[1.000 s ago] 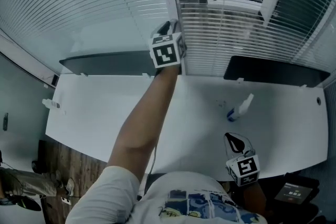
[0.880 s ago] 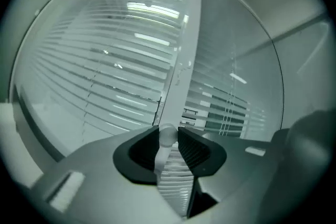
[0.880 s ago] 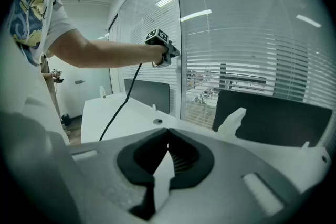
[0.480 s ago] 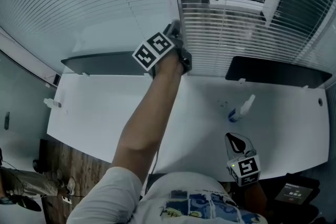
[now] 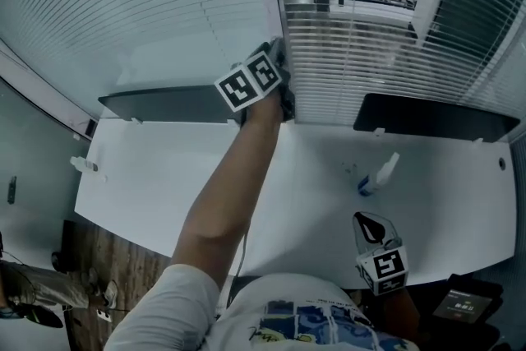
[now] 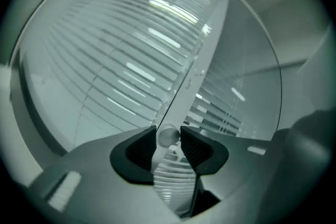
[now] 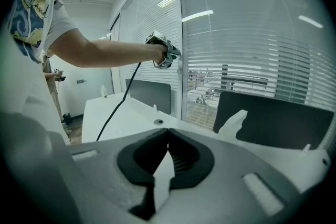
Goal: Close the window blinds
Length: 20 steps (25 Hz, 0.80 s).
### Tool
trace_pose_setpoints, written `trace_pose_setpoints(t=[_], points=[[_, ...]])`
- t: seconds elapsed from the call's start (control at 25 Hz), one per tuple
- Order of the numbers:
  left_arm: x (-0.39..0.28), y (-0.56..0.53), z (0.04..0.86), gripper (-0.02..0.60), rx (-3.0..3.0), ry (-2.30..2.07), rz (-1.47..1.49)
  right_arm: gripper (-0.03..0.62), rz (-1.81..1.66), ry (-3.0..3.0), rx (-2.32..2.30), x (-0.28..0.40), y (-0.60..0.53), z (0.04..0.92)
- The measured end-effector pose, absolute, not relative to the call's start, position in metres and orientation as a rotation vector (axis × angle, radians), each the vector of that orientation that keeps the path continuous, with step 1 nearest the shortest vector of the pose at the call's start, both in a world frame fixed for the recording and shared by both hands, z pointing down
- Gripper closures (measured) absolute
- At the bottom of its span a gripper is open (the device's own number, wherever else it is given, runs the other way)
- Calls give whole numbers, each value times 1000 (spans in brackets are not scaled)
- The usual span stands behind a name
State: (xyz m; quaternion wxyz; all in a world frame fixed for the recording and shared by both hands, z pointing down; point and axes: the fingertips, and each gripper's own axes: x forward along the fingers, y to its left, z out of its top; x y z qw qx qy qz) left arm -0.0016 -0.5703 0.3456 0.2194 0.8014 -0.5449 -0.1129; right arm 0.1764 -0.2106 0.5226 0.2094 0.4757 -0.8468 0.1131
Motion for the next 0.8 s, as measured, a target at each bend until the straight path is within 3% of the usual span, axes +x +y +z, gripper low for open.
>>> trace_pose_setpoints(t=[0.08,0.16,0.4,0.56,0.8], points=[[-1,-567,341,382,2375,-1705,-38,591,305,-2358,1326,178,-211,524],[2,-564,339,382,2515,-1874,259,591,307,-2354,1322,179,-211,524],[17,-564,341,454,2652,-2033,672,591,309,-2355,1320,179,-211,526],[16,-564,341,455,2619,-2004,593,591,324,-2348,1324,180,-211,524],[5,-566,339,466,2453,-1847,172,591,313,-2354,1320,180,-210,526]])
